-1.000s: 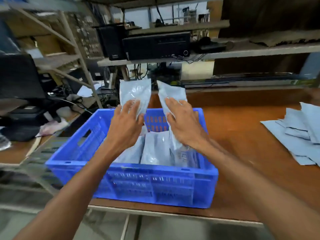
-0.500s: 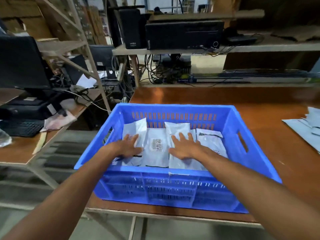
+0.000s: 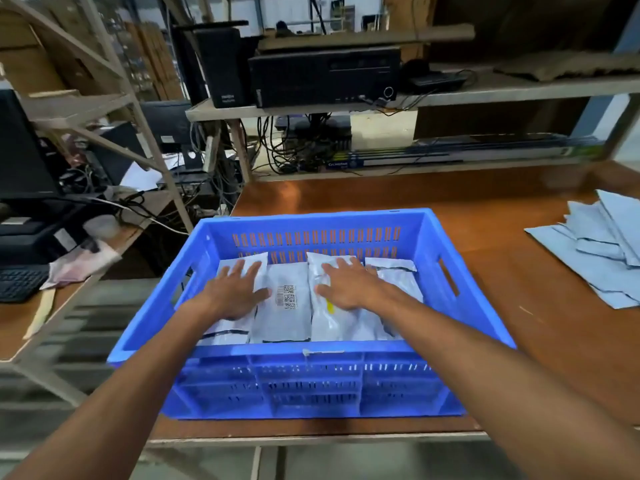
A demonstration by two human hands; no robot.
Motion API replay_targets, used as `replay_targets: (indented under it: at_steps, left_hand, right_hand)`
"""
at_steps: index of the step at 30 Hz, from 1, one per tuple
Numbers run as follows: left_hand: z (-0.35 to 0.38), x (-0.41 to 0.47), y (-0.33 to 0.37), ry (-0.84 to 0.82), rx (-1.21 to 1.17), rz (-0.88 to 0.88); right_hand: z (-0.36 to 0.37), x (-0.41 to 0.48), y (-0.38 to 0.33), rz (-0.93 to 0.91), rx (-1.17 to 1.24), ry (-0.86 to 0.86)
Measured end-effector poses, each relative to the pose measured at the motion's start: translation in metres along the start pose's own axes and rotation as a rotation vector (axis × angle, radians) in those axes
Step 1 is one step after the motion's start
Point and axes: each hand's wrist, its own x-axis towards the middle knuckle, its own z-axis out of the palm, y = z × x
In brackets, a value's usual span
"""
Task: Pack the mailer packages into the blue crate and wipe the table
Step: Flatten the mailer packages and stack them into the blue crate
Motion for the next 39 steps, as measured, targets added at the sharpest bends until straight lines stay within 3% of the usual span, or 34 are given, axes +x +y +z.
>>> replay_targets:
  at_steps: [4, 7, 10, 15, 18, 22, 25, 32, 39]
  left_hand:
    - [-0.036, 0.008, 0.085, 0.341, -0.109, 0.221]
    - [-0.055, 0.015, 0.183, 0.461, -0.177, 0.425]
    - [-0.056, 0.025, 0.300, 0.428, -0.165, 0.539]
    - [-0.023, 0.037, 0.482, 0.235, -0.132, 0.666]
    - [0.017, 0.048, 0.561, 0.099, -0.098, 0.698]
    - [0.063, 0.074, 0.634, -0.055, -0.098, 0.696]
    - [0.084, 0.094, 0.676, -0.069, -0.084, 0.669]
    - [0.113, 0.128, 0.714, -0.076, -0.002, 0.654]
    - [0.114, 0.110, 0.650, -0.046, -0.047, 0.627]
  right_hand:
    - [-0.056, -0.025, 0.057, -0.108, 0.066, 0.548]
    - [-0.088, -0.057, 0.132, -0.030, 0.114, 0.702]
    - [-0.092, -0.096, 0.227, 0.137, 0.104, 0.777]
    - [-0.043, -0.161, 0.406, 0.474, 0.239, 0.690]
    - [0.007, -0.195, 0.495, 0.585, 0.268, 0.588]
    - [0.063, -0.213, 0.568, 0.516, 0.089, 0.399]
    - [0.083, -0.209, 0.598, 0.444, -0.112, 0.289]
    - [0.097, -0.198, 0.614, 0.596, -0.023, 0.408]
    - [0.093, -0.199, 0.583, 0.599, 0.003, 0.328]
